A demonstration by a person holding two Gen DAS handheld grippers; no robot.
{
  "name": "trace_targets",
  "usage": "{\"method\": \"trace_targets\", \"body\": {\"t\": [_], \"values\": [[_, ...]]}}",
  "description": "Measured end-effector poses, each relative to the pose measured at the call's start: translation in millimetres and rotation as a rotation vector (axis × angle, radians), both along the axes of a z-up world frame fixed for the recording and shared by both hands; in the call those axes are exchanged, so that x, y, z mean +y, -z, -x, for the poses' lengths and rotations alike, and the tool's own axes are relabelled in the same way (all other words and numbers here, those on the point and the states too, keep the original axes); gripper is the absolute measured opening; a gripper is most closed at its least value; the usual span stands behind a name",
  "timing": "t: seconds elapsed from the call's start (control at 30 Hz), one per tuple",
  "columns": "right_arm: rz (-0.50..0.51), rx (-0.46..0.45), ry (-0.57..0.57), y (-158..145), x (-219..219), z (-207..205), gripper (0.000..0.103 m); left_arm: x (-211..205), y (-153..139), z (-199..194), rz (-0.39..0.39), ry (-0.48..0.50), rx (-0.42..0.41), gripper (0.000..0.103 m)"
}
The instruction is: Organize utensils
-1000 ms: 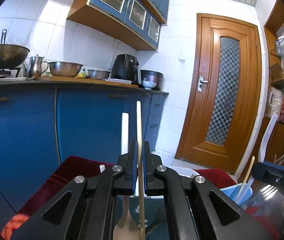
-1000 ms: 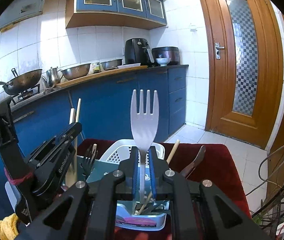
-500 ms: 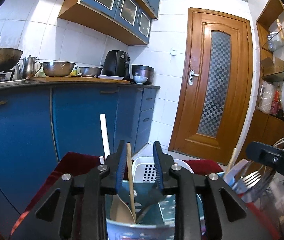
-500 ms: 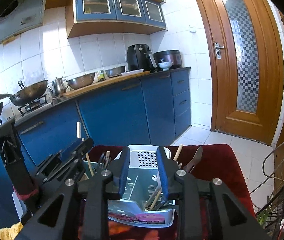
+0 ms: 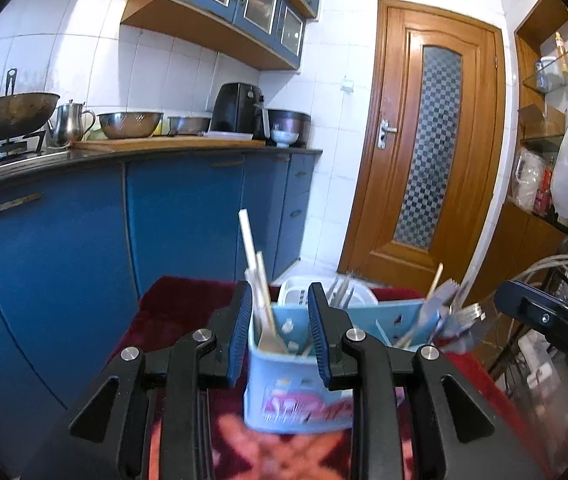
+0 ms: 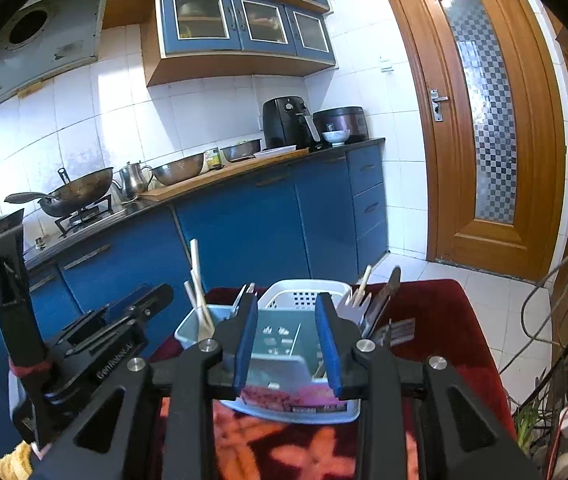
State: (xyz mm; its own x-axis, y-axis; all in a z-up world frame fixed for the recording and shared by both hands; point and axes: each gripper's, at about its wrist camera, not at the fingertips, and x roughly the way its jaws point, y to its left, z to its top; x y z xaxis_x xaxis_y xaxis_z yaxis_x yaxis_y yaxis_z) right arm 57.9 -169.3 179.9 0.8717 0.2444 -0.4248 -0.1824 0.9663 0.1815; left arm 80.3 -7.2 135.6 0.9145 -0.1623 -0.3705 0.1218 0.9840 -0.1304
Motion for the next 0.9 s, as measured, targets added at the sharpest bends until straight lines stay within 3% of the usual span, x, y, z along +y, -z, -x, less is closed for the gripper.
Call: {"method": "trace_targets", "body": {"t": [0.2,0.4,0.6,0.73,0.9], "values": [[-0.007,0.021,0.002,14.3,4.9,24.8,0.036,6.0,9.5,30.2,-0.034,0.003,0.06,0.029],[-0.004,0.048,0.016,38.6,8.3,46.5,0.037,9.8,31.9,52.0,-0.015,0.022,0.123,0.029],[0.007,0.081,0.032,66.3,9.4,58.5,0.043,7.4,57.9,56.6,-0.03,0.027,0.159,0.029],[0.02,0.09,0.042,80.2,8.7,61.6,0.054,1.7,73.4,52.8,-0.04,0.039,0.185,0.029],[0.025,0.111,0.051,94.0,6.9,59.7,0.059,-3.4,88.5,45.2,-0.053,0.058,0.217,0.03]]}}
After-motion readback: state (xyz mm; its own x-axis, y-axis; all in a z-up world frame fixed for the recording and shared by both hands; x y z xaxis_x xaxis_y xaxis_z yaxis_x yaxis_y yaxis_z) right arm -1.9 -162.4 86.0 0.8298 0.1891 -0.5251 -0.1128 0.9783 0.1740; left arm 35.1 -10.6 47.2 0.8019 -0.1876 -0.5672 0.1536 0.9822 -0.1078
